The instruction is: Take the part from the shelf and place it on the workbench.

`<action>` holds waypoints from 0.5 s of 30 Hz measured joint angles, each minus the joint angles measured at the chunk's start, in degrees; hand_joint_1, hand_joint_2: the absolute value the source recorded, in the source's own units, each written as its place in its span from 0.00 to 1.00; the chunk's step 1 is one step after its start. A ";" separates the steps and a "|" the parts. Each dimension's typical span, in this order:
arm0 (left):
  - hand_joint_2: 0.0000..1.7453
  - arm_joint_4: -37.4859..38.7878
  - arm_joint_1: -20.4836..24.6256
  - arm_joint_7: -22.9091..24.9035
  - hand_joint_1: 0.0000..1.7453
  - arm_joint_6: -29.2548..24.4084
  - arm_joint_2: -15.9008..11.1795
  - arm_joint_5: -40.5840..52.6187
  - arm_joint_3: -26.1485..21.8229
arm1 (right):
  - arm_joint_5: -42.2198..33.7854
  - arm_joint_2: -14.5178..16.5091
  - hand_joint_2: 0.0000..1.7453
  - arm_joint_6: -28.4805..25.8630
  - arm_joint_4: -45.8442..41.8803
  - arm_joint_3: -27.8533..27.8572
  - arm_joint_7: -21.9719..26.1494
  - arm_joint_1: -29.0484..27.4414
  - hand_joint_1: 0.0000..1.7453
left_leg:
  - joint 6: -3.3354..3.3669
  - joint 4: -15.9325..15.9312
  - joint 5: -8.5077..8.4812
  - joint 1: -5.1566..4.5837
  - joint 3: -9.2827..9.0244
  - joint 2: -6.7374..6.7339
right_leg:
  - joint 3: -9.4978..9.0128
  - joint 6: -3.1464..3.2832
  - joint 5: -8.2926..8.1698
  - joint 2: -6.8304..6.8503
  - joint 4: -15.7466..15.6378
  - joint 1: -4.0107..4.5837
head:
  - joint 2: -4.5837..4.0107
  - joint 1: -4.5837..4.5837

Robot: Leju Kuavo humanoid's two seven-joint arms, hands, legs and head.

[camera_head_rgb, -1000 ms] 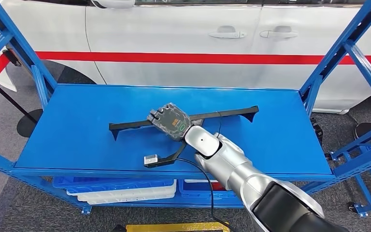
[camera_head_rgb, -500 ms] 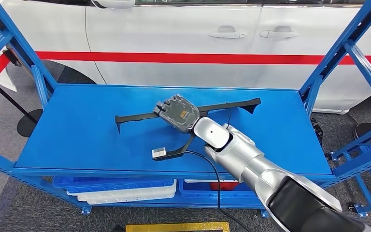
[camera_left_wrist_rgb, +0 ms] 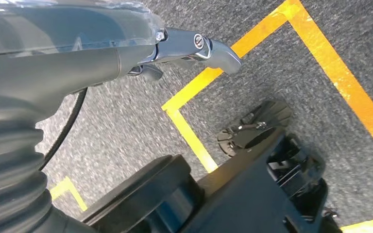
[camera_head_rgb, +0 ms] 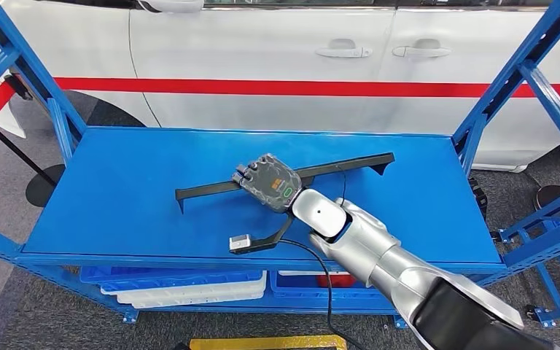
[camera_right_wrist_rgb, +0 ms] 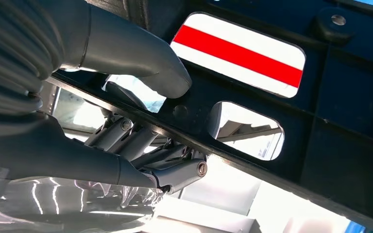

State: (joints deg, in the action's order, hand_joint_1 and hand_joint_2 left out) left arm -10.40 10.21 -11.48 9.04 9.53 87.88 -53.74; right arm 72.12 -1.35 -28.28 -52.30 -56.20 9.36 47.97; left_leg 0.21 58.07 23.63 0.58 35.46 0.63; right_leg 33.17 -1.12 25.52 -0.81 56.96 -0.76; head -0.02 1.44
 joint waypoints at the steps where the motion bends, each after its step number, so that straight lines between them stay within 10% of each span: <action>1: 1.00 -0.01 0.01 0.01 0.00 -0.19 0.00 0.20 0.27 | 0.06 -0.12 1.00 0.07 -0.23 -0.10 -0.02 -0.19 1.00 | 0.03 0.02 0.02 -0.03 0.00 0.00 | 0.00 -0.02 0.00 0.00 0.00 -0.02 | 0.00 0.00; 10: 1.00 -0.01 -0.06 -0.34 0.00 -0.99 -0.03 -0.08 0.93 | -0.74 -0.77 1.00 1.52 -1.81 -0.45 0.80 -0.33 1.00 | 1.09 -0.02 -0.19 -0.09 -0.02 -0.09 | 0.01 -1.02 0.36 0.02 0.32 -0.50 | 0.00 0.00; 15: 1.00 -0.01 -0.17 -0.77 0.00 -1.34 -0.01 -0.10 1.19 | -2.23 -1.24 1.00 1.88 -1.98 -0.87 1.53 0.19 1.00 | 1.72 -0.52 -0.78 0.13 0.07 -0.36 | 5.83 -1.28 8.56 0.37 14.71 -0.55 | 0.00 0.00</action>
State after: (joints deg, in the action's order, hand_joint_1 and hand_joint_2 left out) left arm -10.41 10.04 -12.25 7.70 9.52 87.78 -52.55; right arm 69.89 -2.59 -26.40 -54.29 -57.08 10.89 48.16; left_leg 1.93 57.55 22.85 0.71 35.53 0.26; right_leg 39.00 -2.40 34.09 -0.45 71.67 -1.31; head -0.02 1.44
